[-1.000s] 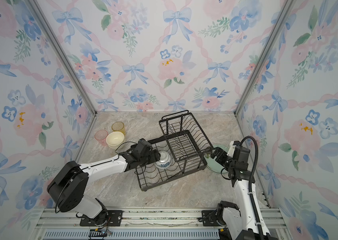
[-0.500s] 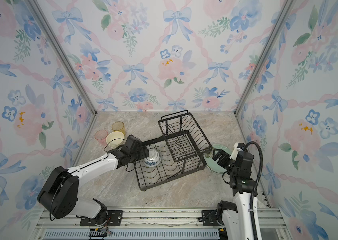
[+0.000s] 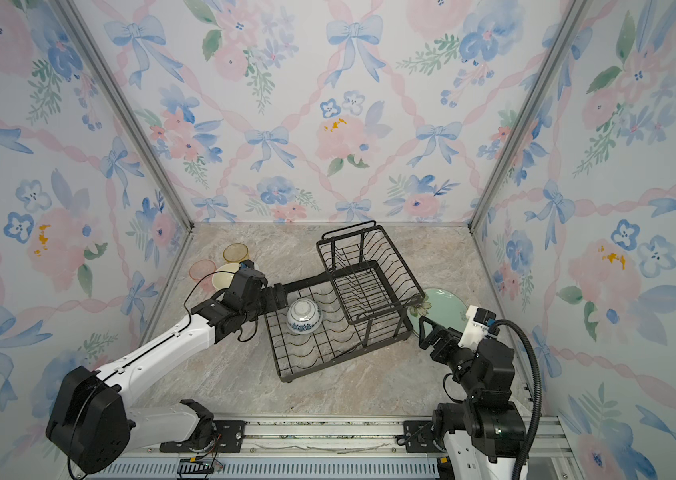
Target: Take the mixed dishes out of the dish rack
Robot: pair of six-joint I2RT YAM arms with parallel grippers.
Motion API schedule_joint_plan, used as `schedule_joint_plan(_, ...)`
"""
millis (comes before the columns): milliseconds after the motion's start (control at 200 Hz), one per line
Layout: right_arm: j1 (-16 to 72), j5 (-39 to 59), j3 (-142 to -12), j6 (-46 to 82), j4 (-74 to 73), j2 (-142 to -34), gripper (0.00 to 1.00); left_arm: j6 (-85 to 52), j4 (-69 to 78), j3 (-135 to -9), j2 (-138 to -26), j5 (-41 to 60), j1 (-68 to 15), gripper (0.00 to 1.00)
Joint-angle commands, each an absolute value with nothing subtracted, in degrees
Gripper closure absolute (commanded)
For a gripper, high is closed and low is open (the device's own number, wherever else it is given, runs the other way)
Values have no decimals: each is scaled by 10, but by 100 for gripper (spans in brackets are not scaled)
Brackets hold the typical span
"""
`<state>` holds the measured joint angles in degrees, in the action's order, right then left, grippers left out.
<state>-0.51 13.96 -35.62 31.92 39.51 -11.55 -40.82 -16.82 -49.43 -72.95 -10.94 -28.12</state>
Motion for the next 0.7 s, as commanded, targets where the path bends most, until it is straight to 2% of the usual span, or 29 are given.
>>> schedule_joint_plan(0,21,111,-383,336,459,-100,3,-375,-164,-519,-744,-97,-274,2)
schedule_joint_plan(140,25,165,-399,342,456,-107,3,-367,-160,-543,-780,-69,-259,2)
schedule_joint_plan(365,36,228,-406,343,445,-152,3,-363,-154,-572,-822,-94,-254,2)
schedule_joint_plan(575,87,205,-409,354,392,-223,2,-361,-153,-591,-833,-83,-246,2)
schedule_joint_plan(695,147,146,-426,346,368,-271,1,-362,-153,-588,-823,-84,-247,2)
